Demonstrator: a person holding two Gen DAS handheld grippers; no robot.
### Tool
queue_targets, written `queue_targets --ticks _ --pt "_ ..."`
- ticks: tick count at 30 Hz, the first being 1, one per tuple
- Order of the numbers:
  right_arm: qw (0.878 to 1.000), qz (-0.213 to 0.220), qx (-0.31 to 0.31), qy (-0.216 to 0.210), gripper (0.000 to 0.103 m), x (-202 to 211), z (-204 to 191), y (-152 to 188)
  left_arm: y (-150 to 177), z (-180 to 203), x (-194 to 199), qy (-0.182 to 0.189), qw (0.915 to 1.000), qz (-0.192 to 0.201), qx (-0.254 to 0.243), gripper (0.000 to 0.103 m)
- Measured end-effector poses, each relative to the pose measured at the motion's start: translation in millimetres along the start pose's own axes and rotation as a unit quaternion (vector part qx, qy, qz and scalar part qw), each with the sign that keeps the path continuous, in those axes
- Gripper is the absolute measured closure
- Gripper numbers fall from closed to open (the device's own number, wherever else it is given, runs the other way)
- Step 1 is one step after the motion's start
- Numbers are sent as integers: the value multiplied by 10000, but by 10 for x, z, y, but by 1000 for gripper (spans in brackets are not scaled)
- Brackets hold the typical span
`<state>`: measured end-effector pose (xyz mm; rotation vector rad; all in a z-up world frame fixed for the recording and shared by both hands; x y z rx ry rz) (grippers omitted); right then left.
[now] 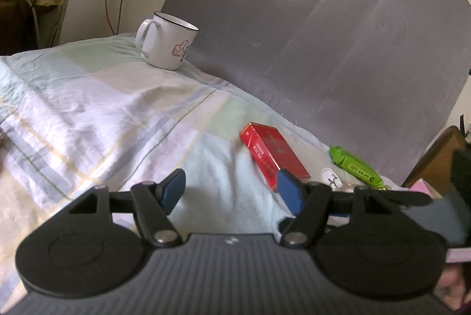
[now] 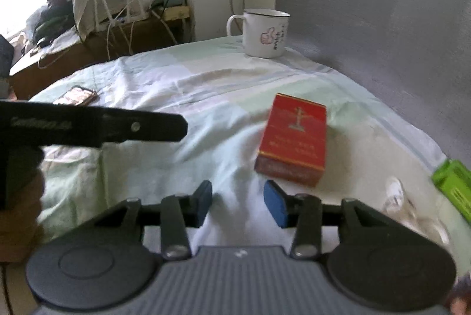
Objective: Organize rigid objects
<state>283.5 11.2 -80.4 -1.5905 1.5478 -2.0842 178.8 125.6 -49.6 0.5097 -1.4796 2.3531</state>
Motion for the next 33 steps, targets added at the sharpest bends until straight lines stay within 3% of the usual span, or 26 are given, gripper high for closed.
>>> queue_targets --ticks 5,7,9,10,15,17,19,26,30,33 --pt "9976 637 -159 227 31 293 23 -128 -2 16 9 31 10000 22 1 32" --pt "9963 754 -249 335 15 234 94 -238 -15 -13 19 -84 9999 71 24 34" --pt "9958 750 -430 309 8 76 196 -341 -39 -115 4 -267 9994 103 210 34" --pt "9953 722 -570 293 5 -16 260 -374 -42 -152 -8 -188 9992 63 352 34" --pt "9945 315 -848 534 9 -416 491 -363 -56 -128 5 -233 9992 133 291 32" --pt "9952 118 -802 557 19 -528 480 -315 -50 -111 -7 -254 9994 101 217 32" --pt "9952 68 -701 682 45 -549 427 -276 -45 -103 -12 -237 9995 81 195 32" --pt "9993 -132 -132 315 46 -116 41 80 -17 57 34 171 9998 98 -54 32" --pt "9995 -210 45 211 46 346 -224 443 98 353 60 820 9952 -103 -525 27" --pt "9990 -407 132 113 46 655 -419 728 279 648 101 1398 9840 -451 -1006 27"
Point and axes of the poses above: each gripper's, at about its wrist camera, not at the fingertips, and x roughly against the way its jaws point, z to its right, y to its underside, the point moved 9 cm from there along -x, roughly the way its jaws point, and after that the axes turned 4 degrees about -y, right-handed, at the moved point
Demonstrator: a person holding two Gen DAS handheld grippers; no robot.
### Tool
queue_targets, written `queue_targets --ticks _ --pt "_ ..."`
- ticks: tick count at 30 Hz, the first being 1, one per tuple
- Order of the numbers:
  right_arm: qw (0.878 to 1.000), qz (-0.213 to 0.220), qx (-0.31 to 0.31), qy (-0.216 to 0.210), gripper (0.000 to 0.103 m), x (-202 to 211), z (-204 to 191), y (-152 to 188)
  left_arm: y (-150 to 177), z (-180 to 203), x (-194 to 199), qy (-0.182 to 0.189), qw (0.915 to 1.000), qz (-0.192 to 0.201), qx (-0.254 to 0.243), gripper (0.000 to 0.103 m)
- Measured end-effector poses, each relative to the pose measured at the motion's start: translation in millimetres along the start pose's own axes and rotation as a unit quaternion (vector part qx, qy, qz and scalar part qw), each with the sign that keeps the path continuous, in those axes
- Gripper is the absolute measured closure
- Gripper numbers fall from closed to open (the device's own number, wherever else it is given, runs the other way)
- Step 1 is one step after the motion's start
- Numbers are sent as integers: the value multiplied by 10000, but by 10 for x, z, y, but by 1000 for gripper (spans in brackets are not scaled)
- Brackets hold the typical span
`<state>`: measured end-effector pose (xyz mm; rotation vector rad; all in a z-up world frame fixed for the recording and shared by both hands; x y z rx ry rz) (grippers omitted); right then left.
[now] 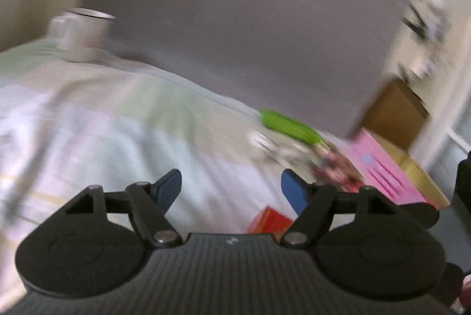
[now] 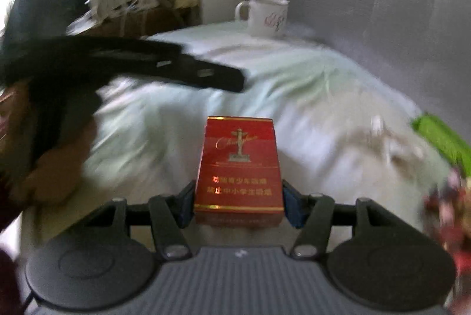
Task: Organize rigid objects
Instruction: 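Carry the red cigarette box into the pink tin and open the left gripper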
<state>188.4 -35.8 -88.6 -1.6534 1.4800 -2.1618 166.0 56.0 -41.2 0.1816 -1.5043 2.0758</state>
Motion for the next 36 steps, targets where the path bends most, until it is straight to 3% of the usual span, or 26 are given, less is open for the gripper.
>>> queue_targets --ticks 5,11,12,13,18,23,27,32,34,36 --pt "9998 -98 144 18 46 482 -290 461 207 479 6 772 9956 -487 -207 26" --pt "9991 -170 162 354 46 897 -392 877 561 1147 2 1566 9792 -1123 -635 27" --pt "9985 -129 124 514 39 956 -366 920 610 1220 0 1601 9774 -1168 -739 27" --pt "9974 -78 44 711 33 1017 -323 959 634 1273 10 1618 9760 -1192 -835 27" --pt "9884 409 -773 1240 28 1338 -165 1150 665 1264 61 1696 9725 -1358 -837 27" --pt "9839 786 -1126 1142 29 1406 -272 1242 736 1237 69 1783 9681 -1669 -559 29" --pt "9797 989 -1368 1080 30 1368 -212 1258 810 1312 156 1671 9671 -1755 -778 33" --pt "9790 1087 -1422 977 35 1286 -177 1241 914 1262 161 1526 9674 -1922 -617 39" --pt "9795 1102 -1453 850 44 1211 -167 1220 970 1265 117 1439 9687 -1948 -547 44" --pt "9779 1122 -1512 904 47 1182 -147 1212 957 1330 97 1269 9713 -1895 -674 44"
Point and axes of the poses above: each gripper's, at about its wrist camera, not at the fingertips, and x roughly against the way its jaws point, z to its right, y to its underside, the point moved 9 cm from there along -x, roughly the way its jaws point, and after that the axes turned 4 degrees about -y, right-handed, at the moved point
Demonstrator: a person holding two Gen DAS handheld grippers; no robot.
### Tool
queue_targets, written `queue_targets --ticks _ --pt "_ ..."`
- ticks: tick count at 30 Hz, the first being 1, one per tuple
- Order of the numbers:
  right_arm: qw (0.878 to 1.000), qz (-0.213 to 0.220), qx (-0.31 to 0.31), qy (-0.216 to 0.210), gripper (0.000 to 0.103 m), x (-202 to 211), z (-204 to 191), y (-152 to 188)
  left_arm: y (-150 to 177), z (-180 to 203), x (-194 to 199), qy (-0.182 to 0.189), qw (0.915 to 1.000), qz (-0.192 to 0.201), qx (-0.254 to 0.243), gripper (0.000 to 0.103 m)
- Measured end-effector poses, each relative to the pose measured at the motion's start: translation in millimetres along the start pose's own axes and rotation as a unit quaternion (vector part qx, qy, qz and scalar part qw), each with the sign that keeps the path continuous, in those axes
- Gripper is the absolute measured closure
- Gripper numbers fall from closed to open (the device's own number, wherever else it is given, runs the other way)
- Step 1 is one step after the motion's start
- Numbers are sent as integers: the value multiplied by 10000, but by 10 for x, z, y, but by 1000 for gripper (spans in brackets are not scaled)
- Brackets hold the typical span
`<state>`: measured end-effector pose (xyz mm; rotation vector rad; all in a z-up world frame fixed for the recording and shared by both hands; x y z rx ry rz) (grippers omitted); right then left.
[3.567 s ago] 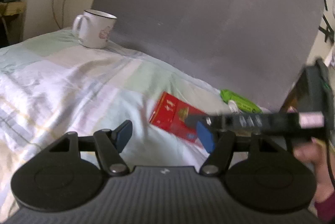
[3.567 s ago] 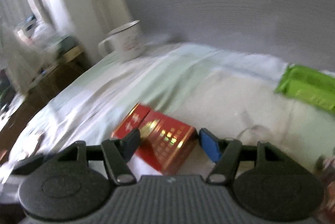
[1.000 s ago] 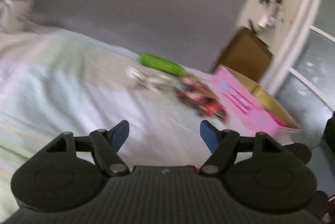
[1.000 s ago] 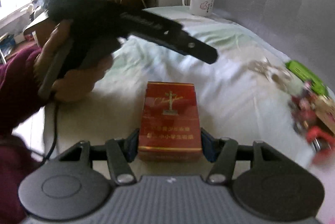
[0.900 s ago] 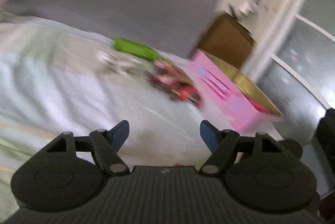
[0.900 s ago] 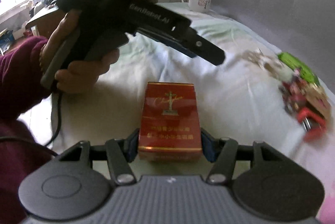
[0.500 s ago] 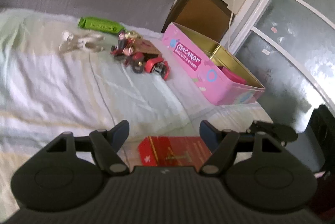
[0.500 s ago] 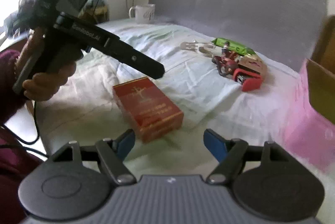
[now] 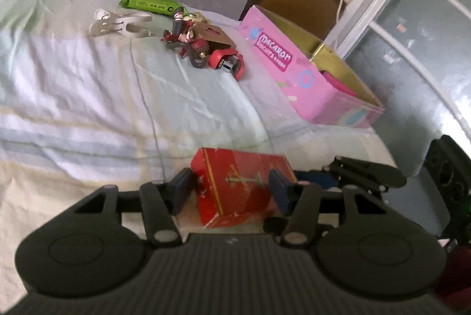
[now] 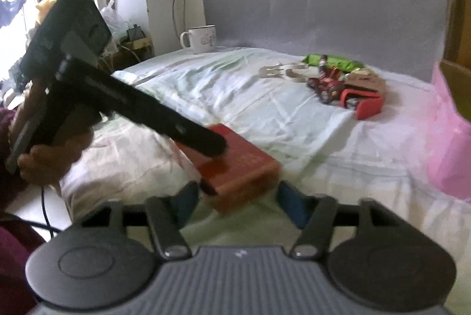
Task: Organize rigid objects
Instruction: 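Carry the red cigarette box into the pink tin and open the left gripper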
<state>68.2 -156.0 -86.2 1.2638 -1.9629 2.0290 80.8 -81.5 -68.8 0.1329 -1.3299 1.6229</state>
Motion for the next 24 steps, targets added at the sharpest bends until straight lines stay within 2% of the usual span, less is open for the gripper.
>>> queue_targets --ticks 2,5,11,15,24 --pt "9999 71 -60 82 50 17 73 -35 -84 82 -15 -69 9999 78 -134 44" --pt "9991 326 -87 244 51 163 212 -127 -301 283 -42 38 9992 249 -303 44" --pt "9900 931 -15 1059 51 633 652 -371 -823 941 -258 311 9927 777 -872 44" --pt "9803 1182 -172 1576 51 907 1061 -442 -1075 1365 -512 559 9873 976 -1118 44" --pt "9641 1247 -391 2312 51 1208 1819 -341 -1267 1919 -1207 777 9869 663 -1246 44"
Point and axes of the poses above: each gripper's, at about its wrist camera, not at the fingertips, and x roughly against the way its jaws point, z to its right, y to its underside, the point moved 9 cm from there along -x, roughly the way its jaws point, and after that the axes turned 4 degrees about -y, right-handed, at the moved point
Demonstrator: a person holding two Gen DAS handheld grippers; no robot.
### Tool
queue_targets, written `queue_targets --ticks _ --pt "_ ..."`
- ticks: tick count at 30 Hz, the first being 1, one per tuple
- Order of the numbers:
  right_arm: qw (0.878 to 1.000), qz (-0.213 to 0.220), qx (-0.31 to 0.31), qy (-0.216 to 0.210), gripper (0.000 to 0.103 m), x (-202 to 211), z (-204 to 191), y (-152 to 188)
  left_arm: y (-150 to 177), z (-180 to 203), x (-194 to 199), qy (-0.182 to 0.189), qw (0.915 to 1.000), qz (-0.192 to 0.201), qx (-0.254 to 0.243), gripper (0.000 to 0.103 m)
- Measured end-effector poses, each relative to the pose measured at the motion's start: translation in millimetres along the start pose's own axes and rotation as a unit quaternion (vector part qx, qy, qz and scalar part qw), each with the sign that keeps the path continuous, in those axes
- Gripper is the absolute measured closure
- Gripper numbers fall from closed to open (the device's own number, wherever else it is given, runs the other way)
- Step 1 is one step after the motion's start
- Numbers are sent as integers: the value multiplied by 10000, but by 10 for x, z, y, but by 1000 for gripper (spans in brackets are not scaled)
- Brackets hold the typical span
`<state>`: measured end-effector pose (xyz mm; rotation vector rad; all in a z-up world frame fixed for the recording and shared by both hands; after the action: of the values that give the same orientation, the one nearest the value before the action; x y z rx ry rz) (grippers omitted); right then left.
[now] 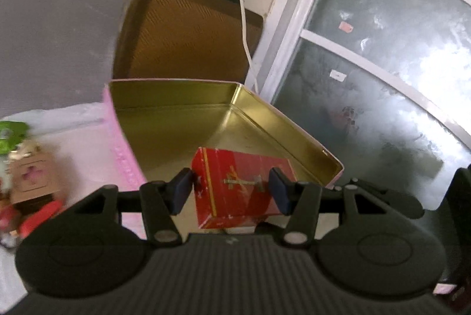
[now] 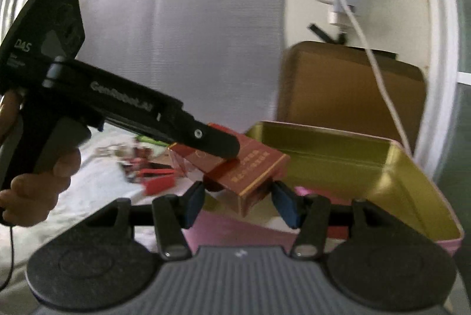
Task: Organize rigid objects
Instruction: 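Carry the red cigarette box into the pink tin and open the left gripper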
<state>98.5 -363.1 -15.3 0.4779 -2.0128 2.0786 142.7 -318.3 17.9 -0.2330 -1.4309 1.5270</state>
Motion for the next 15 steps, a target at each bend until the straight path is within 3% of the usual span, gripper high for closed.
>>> queue_targets --ticks 10,14,15 --pt "9986 -190 -412 270 47 -178 485 139 34 160 -418 -64 9992 -392 -24 42" --pt "9966 -145 -394 710 45 -275 628 136 56 122 -492 -383 9984 -409 -81 38" --pt "9959 -113 -429 791 41 -284 660 139 54 106 -477 -452 9982 -383 -75 38"
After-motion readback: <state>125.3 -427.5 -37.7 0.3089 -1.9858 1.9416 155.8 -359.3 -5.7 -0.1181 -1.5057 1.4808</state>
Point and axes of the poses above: each gripper's, at about its wrist camera, not at the fingertips, and x roughly against the way its jaws point, z to its right, y to its underside, the point moved 9 cm from there along -x, roughly the way its jaws point, and after that the axes turned 4 degrees about -y, right-handed, at the moved point
